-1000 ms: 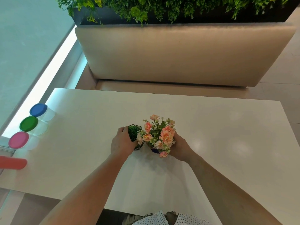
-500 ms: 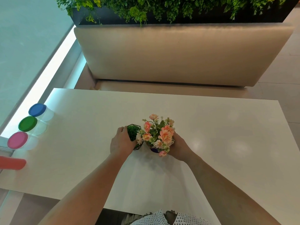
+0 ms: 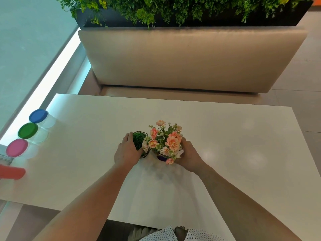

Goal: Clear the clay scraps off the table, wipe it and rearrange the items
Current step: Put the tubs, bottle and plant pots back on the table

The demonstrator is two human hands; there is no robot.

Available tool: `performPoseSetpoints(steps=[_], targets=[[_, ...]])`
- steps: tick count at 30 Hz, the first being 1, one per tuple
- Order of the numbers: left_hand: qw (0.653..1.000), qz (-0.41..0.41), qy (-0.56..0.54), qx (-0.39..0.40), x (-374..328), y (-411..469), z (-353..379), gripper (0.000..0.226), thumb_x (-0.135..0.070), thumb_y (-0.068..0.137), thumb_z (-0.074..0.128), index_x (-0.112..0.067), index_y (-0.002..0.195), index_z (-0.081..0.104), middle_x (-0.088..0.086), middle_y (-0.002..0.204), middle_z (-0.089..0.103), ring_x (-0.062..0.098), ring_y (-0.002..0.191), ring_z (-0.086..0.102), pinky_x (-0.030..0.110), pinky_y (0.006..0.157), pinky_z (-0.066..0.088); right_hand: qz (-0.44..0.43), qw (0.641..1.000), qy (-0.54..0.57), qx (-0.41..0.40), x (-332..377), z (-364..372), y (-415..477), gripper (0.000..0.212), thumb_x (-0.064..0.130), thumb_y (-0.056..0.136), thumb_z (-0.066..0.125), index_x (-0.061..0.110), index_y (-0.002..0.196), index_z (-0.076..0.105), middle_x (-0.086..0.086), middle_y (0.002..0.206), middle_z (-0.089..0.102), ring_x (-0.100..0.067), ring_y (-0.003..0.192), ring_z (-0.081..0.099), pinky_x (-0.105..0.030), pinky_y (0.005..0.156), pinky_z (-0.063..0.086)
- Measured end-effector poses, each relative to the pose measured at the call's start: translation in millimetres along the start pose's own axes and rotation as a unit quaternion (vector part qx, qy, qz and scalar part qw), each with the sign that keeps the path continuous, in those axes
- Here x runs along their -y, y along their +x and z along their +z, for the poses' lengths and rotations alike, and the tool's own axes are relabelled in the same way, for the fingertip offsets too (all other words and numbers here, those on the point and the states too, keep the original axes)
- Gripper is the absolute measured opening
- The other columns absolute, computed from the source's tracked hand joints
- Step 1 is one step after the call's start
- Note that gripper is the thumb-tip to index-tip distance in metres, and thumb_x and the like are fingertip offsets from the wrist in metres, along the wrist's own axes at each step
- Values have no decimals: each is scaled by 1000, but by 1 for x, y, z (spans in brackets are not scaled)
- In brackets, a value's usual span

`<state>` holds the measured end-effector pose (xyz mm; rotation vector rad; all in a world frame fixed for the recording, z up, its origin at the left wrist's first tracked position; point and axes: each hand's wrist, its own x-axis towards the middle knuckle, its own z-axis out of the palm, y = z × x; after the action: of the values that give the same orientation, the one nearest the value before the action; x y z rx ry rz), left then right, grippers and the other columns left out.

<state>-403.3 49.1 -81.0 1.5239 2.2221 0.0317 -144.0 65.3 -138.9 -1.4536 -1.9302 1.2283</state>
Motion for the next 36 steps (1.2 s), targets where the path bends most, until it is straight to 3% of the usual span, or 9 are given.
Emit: performPoseSetpoints(steps=[4,6,10,14,23,28,32,34,36], targets=[[1000,-9,16,12,-2,6,-2,89,-43,95,66,-18,164,16,1,170,21,29,146,41,46,111,46,11,1000,1,-1,2,-13,-7,104,50,71,87,44,154,26,15,121,55,-10,111,42,-26,77,45],[1000,-8,22,17,-4,10,-2,89,-42,95,66,-17,164,16,2,170,22,30,146,41,47,111,45,21,1000,-1,5,1,-20,-8,103,50,72,87,44,154,25,6,121,52,-4,111,36,-26,82,45],[999,-11,29,32,-5,15,0,89,-40,95,66,-15,164,15,3,170,21,34,144,42,48,111,45,30,999,-16,20,2,-27,-13,101,44,75,87,38,156,27,4,120,47,-9,117,35,-32,94,48],[999,-22,30,35,-6,17,3,88,-39,95,65,-16,163,16,1,169,22,32,144,42,47,109,47,23,999,-25,24,0,-26,-13,98,46,76,86,39,155,29,4,122,48,-9,116,35,-29,90,47],[998,-10,38,46,-2,20,3,89,-40,97,65,-14,164,12,3,171,16,34,147,39,47,113,43,2,999,-46,12,5,-22,-4,75,37,84,80,30,148,42,16,102,45,-15,108,37,-26,79,41],[998,0,44,42,-1,19,2,88,-42,97,64,-14,164,13,3,171,17,35,145,41,48,111,45,7,999,-45,-4,3,-19,-2,73,36,84,79,29,147,43,11,103,51,-14,103,38,-26,78,41],[998,2,39,40,1,18,2,89,-45,96,65,-15,164,14,2,170,18,33,144,43,48,109,46,3,999,-47,-17,3,-16,-4,70,34,87,78,27,147,43,10,103,53,-14,102,40,-19,73,34],[999,5,34,37,2,17,1,90,-46,96,65,-17,164,15,1,170,19,33,144,43,48,109,47,3,999,-45,-18,4,-15,-5,70,34,87,77,28,148,42,8,104,53,-15,103,42,-18,75,38],[999,11,33,30,4,14,1,90,-48,96,64,-17,164,13,1,170,18,32,146,41,47,111,45,9,999,-37,-24,4,-14,-7,74,35,86,77,33,149,39,5,105,52,-12,103,42,-26,78,47]])
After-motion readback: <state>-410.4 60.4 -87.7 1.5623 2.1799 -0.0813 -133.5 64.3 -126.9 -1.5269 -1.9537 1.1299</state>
